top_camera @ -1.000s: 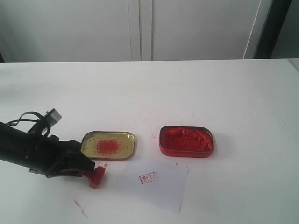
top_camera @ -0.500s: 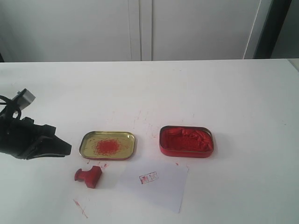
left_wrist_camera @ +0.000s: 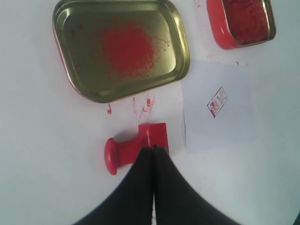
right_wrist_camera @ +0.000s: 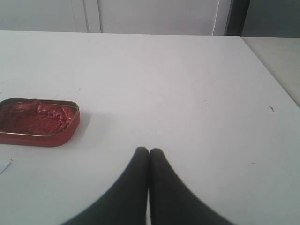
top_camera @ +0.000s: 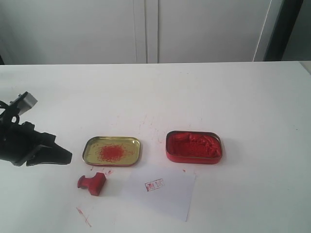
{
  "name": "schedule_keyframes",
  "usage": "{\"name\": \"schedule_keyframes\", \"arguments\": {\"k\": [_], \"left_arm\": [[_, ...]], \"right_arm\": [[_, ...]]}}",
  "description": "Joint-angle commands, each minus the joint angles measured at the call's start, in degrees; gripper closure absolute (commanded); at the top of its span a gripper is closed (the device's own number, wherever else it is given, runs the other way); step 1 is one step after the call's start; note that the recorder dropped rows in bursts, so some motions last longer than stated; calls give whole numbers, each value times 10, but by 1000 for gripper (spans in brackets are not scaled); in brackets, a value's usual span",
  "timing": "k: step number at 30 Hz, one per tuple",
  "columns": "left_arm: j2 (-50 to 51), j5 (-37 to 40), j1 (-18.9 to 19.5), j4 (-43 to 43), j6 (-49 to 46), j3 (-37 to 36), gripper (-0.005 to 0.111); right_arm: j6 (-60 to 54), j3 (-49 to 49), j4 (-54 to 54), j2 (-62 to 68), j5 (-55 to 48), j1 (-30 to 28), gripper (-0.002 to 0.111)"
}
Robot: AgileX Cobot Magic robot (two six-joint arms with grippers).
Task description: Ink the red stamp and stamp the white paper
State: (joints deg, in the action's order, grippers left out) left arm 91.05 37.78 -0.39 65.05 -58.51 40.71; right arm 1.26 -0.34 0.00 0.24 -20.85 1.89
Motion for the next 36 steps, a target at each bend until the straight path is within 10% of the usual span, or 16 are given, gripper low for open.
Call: {"name": "schedule_keyframes", "arguments": {"k": [1, 18, 36], "left_arm": [[-41, 5, 3, -7, 18, 1, 107], [-241, -38, 3, -475, 435, 1, 107], [-280, -32, 3, -484, 434, 1, 107]], "right_arm": [[0, 3, 0, -2, 8, -1, 108], [0, 3, 0, -2, 8, -1, 108], [12, 3, 0, -2, 8, -1, 108]]}}
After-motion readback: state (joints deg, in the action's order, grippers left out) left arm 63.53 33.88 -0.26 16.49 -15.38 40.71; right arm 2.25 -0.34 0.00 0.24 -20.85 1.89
